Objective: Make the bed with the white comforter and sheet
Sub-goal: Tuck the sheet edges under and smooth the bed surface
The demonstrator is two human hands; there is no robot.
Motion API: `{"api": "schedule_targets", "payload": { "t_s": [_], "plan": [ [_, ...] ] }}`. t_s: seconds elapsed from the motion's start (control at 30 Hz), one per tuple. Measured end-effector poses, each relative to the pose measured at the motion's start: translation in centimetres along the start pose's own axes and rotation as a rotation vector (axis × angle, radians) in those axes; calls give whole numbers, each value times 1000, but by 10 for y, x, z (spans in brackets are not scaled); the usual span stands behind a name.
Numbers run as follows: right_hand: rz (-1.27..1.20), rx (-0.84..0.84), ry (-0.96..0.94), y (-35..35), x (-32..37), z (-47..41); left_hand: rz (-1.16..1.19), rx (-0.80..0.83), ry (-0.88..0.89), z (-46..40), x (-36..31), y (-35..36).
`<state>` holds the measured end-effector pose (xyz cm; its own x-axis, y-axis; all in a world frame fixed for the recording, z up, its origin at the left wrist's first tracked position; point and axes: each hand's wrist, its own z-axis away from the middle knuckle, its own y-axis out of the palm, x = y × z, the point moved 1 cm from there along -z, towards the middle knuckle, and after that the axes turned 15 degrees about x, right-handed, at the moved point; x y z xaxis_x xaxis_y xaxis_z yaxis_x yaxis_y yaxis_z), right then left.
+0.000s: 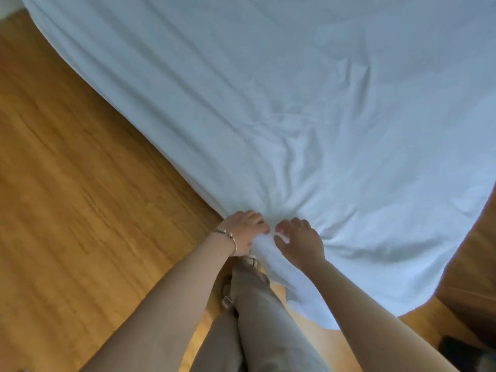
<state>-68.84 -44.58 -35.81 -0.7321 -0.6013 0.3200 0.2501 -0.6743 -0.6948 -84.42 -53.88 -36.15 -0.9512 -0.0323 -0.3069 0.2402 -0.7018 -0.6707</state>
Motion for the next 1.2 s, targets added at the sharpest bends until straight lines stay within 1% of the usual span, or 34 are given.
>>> {"api": "schedule_targets", "payload": {
  "t_s": [0.07, 0.13, 0.23, 0.33, 0.43, 0.6, 0.63, 0.67, 0.73, 0.77, 0.8, 0.87, 0.93, 1.0, 1.1, 1.13, 1.2],
  "plan": [
    [-8, -132, -2, 19, 4, 2, -56, 109, 16, 4, 18, 16],
    [37, -185, 33, 32, 12, 4, -115, 173, 39, 4, 35, 32],
    [9, -296, 195, 63, 22, 15, -164, 168, 126, 5, 50, 48],
    [-5, -303, 325, 97, 34, 25, -211, 154, 253, 1, 59, 55],
    [-8, -315, 438, 122, 48, 22, -247, 81, 341, -3, 70, 67],
    [-317, -559, 797, 157, 65, 20, -306, -128, 489, -17, 84, 94],
    [-344, -591, 851, 167, 65, 21, -313, -151, 503, -20, 83, 97],
    [-354, -612, 885, 176, 64, 22, -333, -142, 497, -23, 81, 99],
    [-335, -637, 882, 192, 60, 20, -439, -75, 469, -36, 73, 103],
    [-301, -657, 850, 198, 57, 18, -474, -43, 481, -45, 72, 107],
    [-250, -679, 809, 202, 52, 16, -480, -53, 521, -54, 70, 109],
    [-113, -706, 717, 209, 39, 11, -502, -155, 631, -69, 68, 113],
    [34, -717, 654, 217, 24, 6, -612, -275, 668, -84, 71, 128],
    [191, -782, 617, 226, 5, 0, -659, -395, 646, -92, 68, 140],
    [410, -967, 512, 229, -21, -2, -638, -582, 597, -103, 57, 152],
    [456, -1005, 468, 229, -27, -1, -642, -630, 580, -106, 54, 156],
    [486, -1028, 406, 226, -32, 1, -651, -707, 546, -105, 47, 162]
  ]
}}
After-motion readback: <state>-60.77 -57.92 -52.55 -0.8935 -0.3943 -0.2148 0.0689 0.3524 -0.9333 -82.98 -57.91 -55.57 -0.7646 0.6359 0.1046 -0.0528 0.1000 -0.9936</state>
